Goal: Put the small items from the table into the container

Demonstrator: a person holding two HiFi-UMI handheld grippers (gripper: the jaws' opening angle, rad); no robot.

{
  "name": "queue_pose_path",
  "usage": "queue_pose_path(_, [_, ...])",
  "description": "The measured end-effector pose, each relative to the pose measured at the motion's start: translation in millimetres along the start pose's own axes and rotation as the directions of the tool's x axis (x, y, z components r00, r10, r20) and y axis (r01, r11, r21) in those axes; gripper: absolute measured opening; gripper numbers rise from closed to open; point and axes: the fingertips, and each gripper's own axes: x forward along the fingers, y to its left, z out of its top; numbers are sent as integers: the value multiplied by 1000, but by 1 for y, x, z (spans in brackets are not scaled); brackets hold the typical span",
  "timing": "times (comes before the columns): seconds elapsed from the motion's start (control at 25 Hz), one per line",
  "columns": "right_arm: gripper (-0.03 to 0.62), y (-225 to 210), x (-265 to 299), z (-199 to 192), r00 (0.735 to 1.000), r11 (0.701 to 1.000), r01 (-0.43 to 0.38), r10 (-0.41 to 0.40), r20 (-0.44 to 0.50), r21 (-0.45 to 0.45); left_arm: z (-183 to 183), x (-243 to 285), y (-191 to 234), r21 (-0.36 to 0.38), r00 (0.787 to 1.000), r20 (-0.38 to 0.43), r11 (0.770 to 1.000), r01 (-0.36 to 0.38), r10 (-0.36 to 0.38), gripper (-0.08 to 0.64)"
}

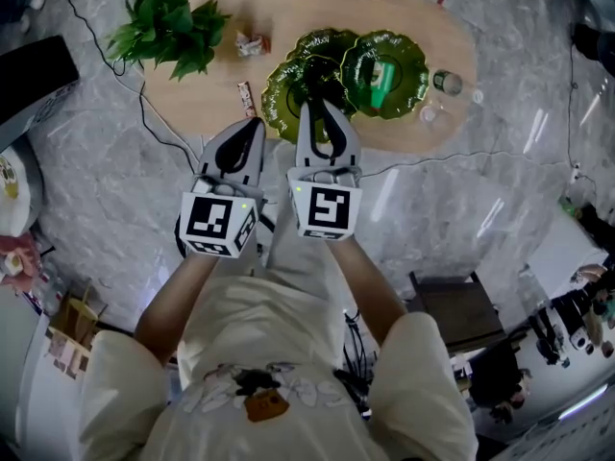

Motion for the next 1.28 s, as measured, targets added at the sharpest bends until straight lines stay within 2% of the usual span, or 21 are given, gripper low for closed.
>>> queue_pose_path(0.2, [8,34,9,1,1000,1000,-19,18,-5,-10,2,-14,28,-1,1000,-3,1000,-3,3,8])
queue_pose_path(0.52, [8,93,23,4,999,998,-48,47,-18,-27,3,-43,80,-7,1000,2,1000,-15,15,8])
queue_pose_path(0.68, [8,115,31,4,999,998,-51,50,-14,-25,-2,-48,108,-35,1000,-7,999,-23,23,8])
queue_pose_path(0.88, [8,138,42,-10,997,998,-64,63,-48,-26,-10,-51,133,-55,999,-11,998,-33,33,8])
queue_pose_path(1.08, [8,152,48,-29,995,997,-62,58,-82,-44,-29,-52,138,-56,999,-38,998,-4,2,8])
queue_pose_path(1.28, [8,164,49,-60,982,995,-82,70,-175,-62,-48,-54,149,-76,998,-62,997,-23,18,8])
